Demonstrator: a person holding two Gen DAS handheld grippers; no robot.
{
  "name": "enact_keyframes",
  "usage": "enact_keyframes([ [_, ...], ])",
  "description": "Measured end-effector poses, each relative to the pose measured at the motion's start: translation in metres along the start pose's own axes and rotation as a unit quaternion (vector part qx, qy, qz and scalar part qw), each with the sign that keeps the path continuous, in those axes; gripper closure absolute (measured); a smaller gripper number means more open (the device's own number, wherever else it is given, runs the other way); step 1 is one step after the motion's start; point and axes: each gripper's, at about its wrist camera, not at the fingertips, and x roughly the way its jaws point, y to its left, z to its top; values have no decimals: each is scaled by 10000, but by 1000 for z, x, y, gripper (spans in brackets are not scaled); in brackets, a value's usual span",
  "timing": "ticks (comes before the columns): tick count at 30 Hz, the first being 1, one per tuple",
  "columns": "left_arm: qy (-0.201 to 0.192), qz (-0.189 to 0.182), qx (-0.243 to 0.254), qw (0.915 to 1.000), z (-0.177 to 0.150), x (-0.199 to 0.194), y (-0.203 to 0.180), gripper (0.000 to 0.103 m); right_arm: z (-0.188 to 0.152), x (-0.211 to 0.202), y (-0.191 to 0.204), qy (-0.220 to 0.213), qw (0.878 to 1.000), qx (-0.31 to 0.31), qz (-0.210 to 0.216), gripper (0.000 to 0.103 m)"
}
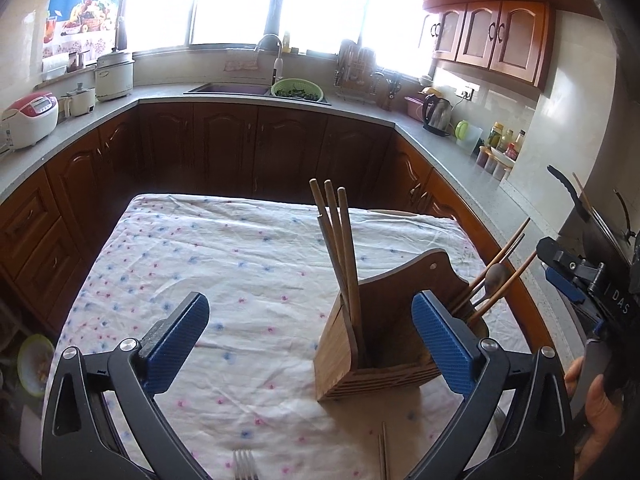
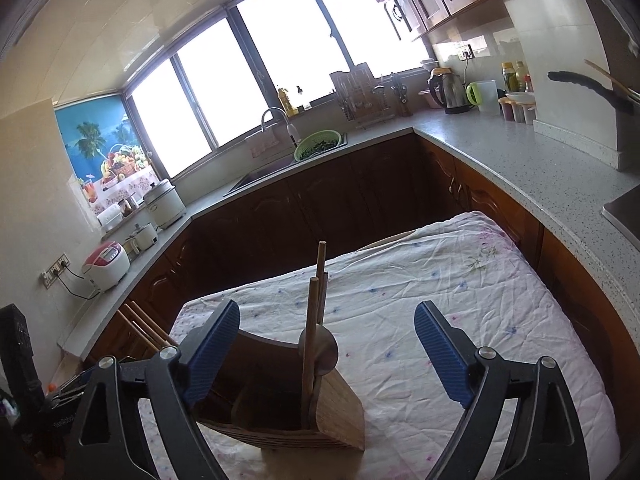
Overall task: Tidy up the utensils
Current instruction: 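Pull both open tools back from the holder over the table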
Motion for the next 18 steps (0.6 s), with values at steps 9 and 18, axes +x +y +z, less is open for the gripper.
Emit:
enact_keyframes([
  [9,-145,-101,-64,9998,-20,-42,8,0,-14,-41,8,-78,9996,-136,256,7],
  [18,-537,60,207,9983,-50,-106,3,0,-30,-99,17,-348,9983,-206,416,5],
])
